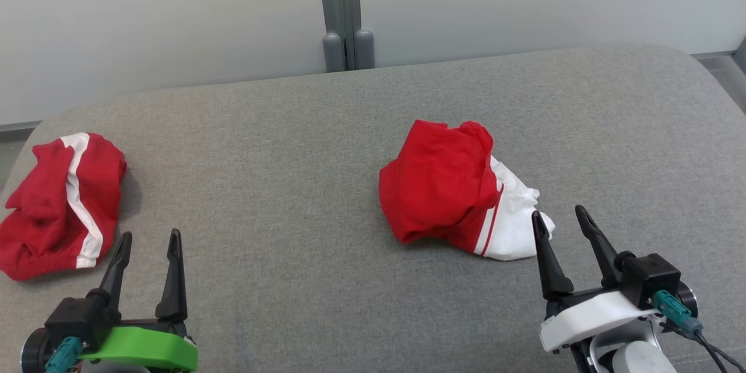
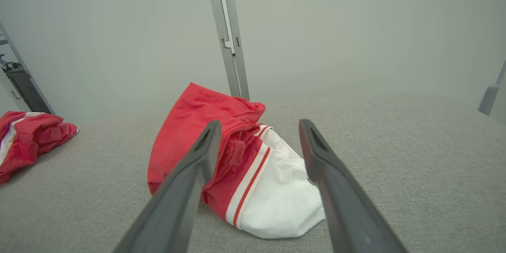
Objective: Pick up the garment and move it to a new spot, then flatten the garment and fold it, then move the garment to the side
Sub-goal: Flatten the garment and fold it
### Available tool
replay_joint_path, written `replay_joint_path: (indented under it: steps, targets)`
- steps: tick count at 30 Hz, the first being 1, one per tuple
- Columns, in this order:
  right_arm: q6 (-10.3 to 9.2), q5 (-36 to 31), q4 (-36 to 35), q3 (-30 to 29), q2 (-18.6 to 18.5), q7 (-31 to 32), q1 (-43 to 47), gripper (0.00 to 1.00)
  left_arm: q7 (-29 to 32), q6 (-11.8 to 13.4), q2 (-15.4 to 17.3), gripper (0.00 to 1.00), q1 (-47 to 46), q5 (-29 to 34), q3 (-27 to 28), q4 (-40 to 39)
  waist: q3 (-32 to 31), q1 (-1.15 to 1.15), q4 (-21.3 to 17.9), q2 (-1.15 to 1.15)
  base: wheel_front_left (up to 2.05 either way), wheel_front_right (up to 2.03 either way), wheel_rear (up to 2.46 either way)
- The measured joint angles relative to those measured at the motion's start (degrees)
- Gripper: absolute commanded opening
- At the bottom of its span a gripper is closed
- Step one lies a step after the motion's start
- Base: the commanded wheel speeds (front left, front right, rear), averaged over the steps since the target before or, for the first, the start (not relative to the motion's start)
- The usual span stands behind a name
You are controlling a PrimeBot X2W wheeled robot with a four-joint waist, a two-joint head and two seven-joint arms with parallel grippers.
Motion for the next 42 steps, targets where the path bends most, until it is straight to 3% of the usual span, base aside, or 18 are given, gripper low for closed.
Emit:
replay_joint_path:
  steps: [42]
  targets:
    - [-0.01, 0.1, 0.5, -0.1, -0.2, 0.3, 0.3, 1.0, 0.0, -0.2, -0.4, 1.0, 0.5, 0.1, 0.0, -0.3, -0.4, 0.0, 0.5, 0.0, 0.0, 0.0, 0.0]
